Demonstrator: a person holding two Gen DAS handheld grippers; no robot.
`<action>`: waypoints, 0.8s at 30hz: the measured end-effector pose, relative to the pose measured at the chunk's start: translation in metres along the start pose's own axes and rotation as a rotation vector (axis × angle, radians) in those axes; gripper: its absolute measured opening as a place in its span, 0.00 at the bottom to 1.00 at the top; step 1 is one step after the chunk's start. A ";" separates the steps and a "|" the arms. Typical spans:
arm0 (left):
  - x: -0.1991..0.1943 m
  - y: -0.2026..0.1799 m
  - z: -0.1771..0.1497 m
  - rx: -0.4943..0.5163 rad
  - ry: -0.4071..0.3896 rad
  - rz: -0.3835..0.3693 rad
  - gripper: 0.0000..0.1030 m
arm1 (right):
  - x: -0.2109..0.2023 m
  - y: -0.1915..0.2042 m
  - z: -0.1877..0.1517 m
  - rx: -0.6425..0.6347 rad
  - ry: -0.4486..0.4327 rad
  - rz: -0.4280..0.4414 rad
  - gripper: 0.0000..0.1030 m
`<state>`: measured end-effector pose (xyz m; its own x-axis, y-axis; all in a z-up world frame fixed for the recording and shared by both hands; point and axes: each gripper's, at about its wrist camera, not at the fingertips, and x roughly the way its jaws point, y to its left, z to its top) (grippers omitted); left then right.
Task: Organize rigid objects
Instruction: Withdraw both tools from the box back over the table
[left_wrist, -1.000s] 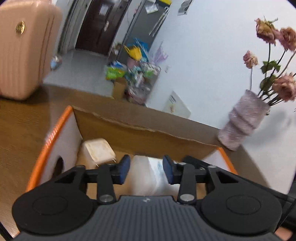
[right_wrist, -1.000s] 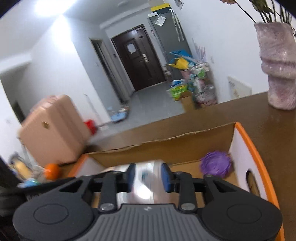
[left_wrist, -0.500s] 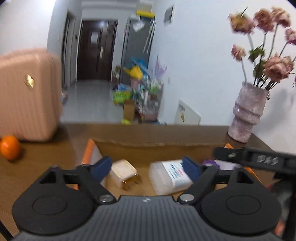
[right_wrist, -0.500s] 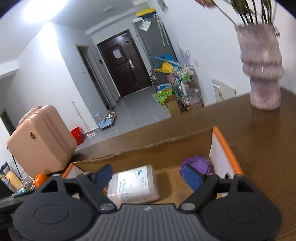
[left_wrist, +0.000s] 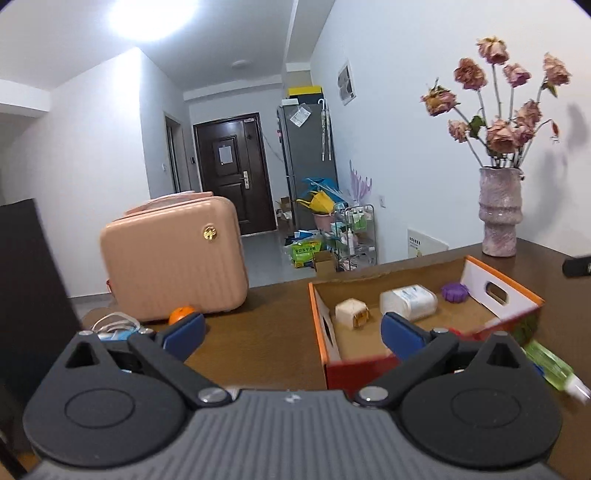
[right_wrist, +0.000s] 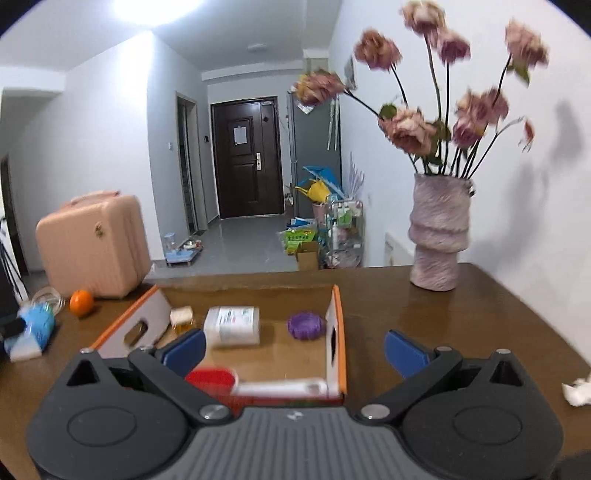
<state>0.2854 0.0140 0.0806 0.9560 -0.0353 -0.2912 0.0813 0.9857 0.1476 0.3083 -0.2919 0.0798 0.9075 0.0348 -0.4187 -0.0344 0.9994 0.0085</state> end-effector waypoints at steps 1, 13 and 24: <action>-0.012 0.000 -0.006 -0.003 0.003 -0.003 1.00 | -0.012 0.006 -0.009 -0.020 0.006 0.007 1.00; -0.148 -0.006 -0.115 -0.122 0.089 -0.063 1.00 | -0.131 0.041 -0.148 -0.004 0.027 0.122 1.00; -0.173 -0.012 -0.126 -0.124 0.079 -0.102 1.00 | -0.188 0.030 -0.201 0.031 -0.071 0.092 1.00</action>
<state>0.0839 0.0289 0.0098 0.9190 -0.1280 -0.3729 0.1368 0.9906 -0.0029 0.0523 -0.2699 -0.0242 0.9287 0.1254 -0.3491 -0.1066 0.9917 0.0725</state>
